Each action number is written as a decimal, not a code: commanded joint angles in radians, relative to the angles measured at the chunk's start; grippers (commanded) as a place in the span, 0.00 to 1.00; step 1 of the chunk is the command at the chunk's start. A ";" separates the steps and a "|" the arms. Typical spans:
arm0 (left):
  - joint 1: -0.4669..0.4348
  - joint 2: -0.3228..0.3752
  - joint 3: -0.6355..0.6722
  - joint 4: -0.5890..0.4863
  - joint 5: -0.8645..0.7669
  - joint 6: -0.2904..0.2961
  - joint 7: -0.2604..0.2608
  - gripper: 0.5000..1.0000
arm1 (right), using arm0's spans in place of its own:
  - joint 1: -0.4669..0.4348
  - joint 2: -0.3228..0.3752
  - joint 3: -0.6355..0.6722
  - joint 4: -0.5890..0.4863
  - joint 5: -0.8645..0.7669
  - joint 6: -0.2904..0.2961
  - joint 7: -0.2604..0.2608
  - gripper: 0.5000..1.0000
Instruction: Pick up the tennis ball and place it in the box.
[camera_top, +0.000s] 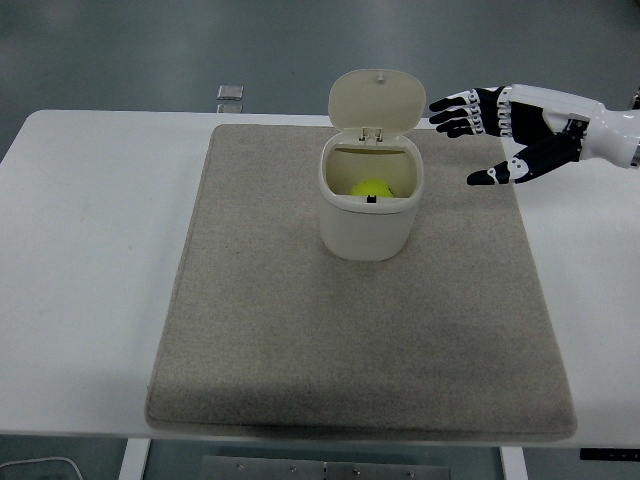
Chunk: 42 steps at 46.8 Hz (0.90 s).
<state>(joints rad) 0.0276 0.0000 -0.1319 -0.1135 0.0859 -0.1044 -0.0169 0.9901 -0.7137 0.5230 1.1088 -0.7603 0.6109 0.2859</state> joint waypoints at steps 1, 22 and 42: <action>0.000 0.000 0.000 0.000 0.000 0.000 0.000 0.98 | -0.021 0.013 0.002 -0.056 0.032 0.000 -0.011 0.79; 0.000 0.000 0.000 0.000 0.000 0.000 0.000 0.98 | -0.100 0.126 0.015 -0.243 0.464 -0.180 -0.076 0.79; 0.000 0.000 0.000 0.000 0.000 0.000 0.000 0.98 | -0.117 0.214 0.015 -0.317 0.769 -0.266 -0.221 0.79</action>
<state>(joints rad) 0.0278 0.0000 -0.1319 -0.1135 0.0859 -0.1043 -0.0169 0.8730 -0.5110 0.5370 0.7917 -0.0272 0.3947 0.0693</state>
